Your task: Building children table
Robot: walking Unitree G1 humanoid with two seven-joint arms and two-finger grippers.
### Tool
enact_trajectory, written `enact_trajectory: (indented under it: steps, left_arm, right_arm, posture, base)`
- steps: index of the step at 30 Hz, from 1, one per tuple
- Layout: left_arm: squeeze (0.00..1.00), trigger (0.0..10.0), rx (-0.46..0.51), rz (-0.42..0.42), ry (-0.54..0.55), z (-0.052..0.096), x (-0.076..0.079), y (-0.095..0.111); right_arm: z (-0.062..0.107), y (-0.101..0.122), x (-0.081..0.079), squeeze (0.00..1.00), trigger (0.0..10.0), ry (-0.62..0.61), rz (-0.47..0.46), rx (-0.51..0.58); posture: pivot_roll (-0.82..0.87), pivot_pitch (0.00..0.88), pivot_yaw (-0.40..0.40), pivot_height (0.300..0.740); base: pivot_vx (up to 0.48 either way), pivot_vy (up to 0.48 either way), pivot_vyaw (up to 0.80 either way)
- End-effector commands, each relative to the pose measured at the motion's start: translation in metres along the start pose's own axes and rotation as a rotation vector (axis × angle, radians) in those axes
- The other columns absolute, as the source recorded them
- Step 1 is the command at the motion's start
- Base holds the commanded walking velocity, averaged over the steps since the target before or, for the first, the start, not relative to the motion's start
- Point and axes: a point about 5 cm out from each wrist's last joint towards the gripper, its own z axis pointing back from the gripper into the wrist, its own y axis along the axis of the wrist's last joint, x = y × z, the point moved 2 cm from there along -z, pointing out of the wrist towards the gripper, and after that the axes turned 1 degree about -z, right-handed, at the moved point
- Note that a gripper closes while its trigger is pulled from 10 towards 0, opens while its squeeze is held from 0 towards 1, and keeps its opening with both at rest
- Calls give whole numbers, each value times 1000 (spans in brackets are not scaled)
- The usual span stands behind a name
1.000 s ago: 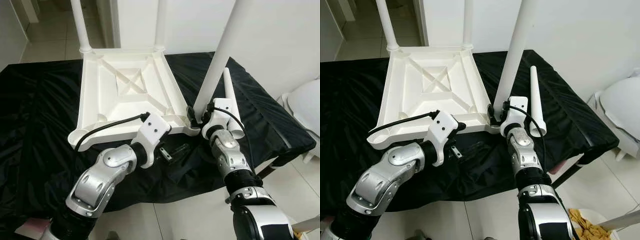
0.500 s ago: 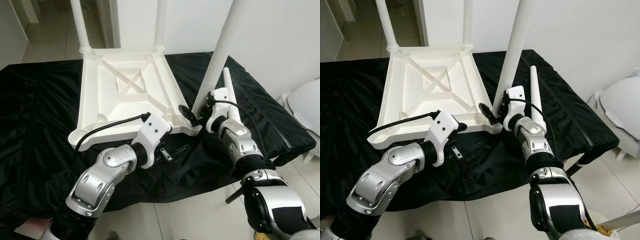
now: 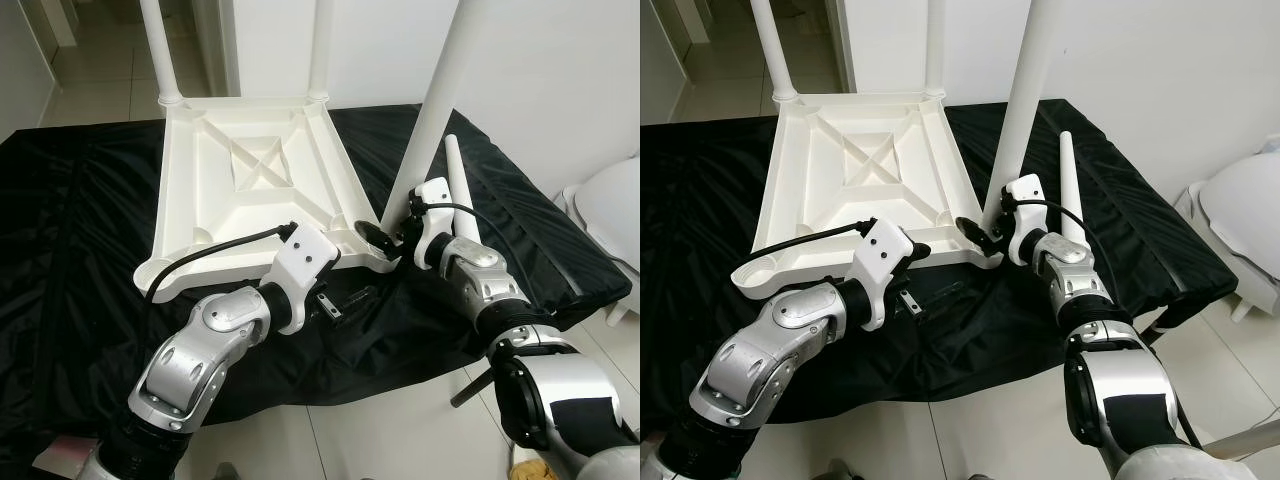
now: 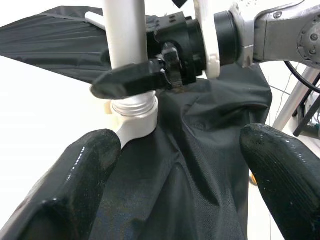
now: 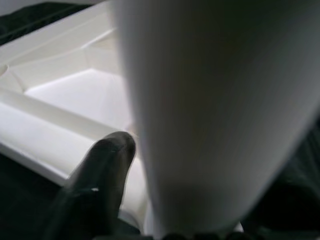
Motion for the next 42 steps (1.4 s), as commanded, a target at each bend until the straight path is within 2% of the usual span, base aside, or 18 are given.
enact_trajectory:
  steps: [1,6,14,22,23,24,25,26,32,34,38,40,41,42]
  left_arm:
    - [0,10000,3,-9,8,2,-1,3]
    - [0,10000,1,-7,4,2,0,3]
    - [0,10000,-1,-4,5,3,1,2]
    - [0,10000,-3,-1,7,3,1,1]
    - [0,10000,-4,1,7,3,2,0]
    - [0,10000,-4,1,7,3,2,0]
    - [0,10000,-6,4,6,3,3,-1]
    - [0,10000,-6,4,6,3,3,-1]
    - [0,10000,-8,6,-3,1,5,-2]
    - [0,10000,-8,6,-3,1,5,-2]
    - [0,10000,-10,8,-10,1,7,-3]
    - [0,10000,-10,8,-10,1,7,-3]
    - [0,10000,-9,8,-13,1,7,-3]
    - [0,10000,-9,8,-13,1,7,-3]
  right_arm:
    - [0,-11,-6,0,0,37,-28,-43]
    - [4,-19,-3,0,0,8,-45,-48]
    - [6,-20,1,0,0,-76,-109,-1]
    - [5,-20,1,0,0,-121,-130,23]
    - [5,-20,5,0,0,-203,-154,50]
    - [5,-20,5,0,0,-203,-154,50]
    - [6,-19,10,0,0,-333,-197,95]
    - [6,-19,10,0,0,-333,-197,95]
    - [9,-25,11,0,0,-532,-226,120]
    - [9,-25,11,0,0,-532,-226,120]
    - [10,-31,5,0,0,-673,-230,114]
    - [10,-31,5,0,0,-673,-230,114]
    - [10,-33,2,0,0,-740,-215,95]
    - [10,-33,2,0,0,-740,-215,95]
  posture:
    - [8,32,-19,740]
    - [6,32,-19,740]
    - [11,34,-28,740]
    - [9,33,-31,740]
    - [9,32,-35,740]
    - [9,32,-35,740]
    - [3,28,-37,740]
    - [3,28,-37,740]
    - [0,23,-41,740]
    - [0,23,-41,740]
    - [-3,20,-40,740]
    - [-3,20,-40,740]
    - [-8,16,-37,740]
    - [-8,16,-37,740]
  base:
    - [0,0,0]
    - [0,0,0]
    - [0,0,0]
    - [0,0,0]
    - [0,0,0]
    - [0,0,0]
    - [0,0,0]
    - [0,0,0]
    - [0,0,0]
    - [0,0,0]
    - [0,0,0]
    - [0,0,0]
    - [0,0,0]
    - [0,0,0]
